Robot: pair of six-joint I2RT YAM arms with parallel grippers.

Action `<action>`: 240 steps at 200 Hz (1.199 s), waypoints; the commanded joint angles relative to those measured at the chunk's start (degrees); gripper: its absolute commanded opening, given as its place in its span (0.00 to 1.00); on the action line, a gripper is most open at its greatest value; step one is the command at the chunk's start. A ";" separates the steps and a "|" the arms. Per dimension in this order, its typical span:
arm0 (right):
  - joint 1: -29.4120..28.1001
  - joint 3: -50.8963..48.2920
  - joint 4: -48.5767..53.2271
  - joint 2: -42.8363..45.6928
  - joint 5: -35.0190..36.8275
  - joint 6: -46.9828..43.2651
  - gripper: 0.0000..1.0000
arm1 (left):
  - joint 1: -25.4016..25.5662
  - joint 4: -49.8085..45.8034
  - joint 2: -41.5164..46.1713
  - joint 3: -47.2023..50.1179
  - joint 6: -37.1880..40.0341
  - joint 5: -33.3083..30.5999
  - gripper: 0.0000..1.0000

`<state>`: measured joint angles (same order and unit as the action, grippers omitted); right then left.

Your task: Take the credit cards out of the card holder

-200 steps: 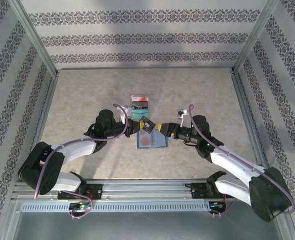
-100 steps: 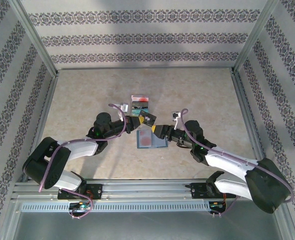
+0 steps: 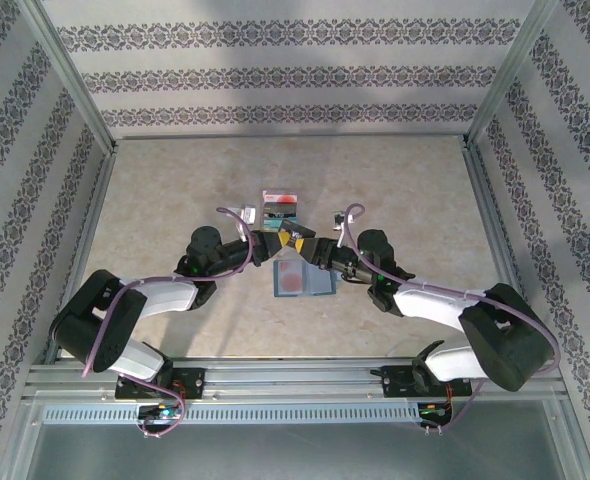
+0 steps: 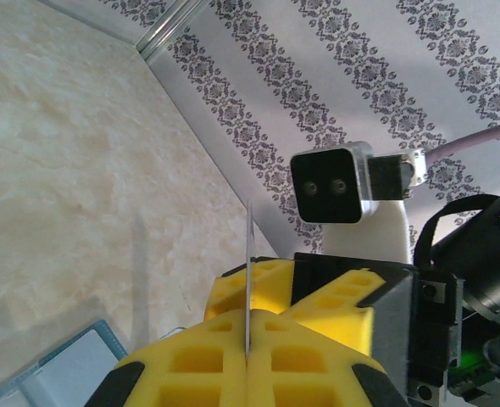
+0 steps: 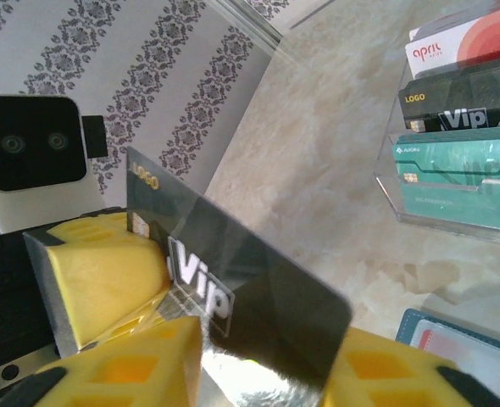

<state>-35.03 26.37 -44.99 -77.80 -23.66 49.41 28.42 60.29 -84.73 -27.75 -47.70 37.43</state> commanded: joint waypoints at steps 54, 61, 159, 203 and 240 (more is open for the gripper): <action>1.49 0.20 -6.86 0.92 -4.11 0.80 0.02 | 0.26 -1.25 1.40 -0.33 1.77 1.81 0.19; 1.77 -0.07 -6.71 1.47 -4.28 0.73 0.00 | 0.14 -2.83 2.19 -0.49 2.81 1.71 0.28; 2.25 3.88 8.04 5.34 -13.56 -6.52 0.00 | -0.29 -60.28 19.46 -16.36 37.13 -11.56 0.72; 0.47 6.93 13.41 4.94 -16.21 -9.95 0.00 | -0.30 -75.38 14.51 -26.35 46.66 -5.51 0.69; -0.30 7.78 15.33 4.37 -16.92 -11.52 0.00 | -0.25 -83.38 11.76 -32.45 51.83 -2.16 0.64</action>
<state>-34.79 32.47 -31.27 -73.41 -38.44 40.69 28.12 -13.02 -72.29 -56.42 -3.01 31.68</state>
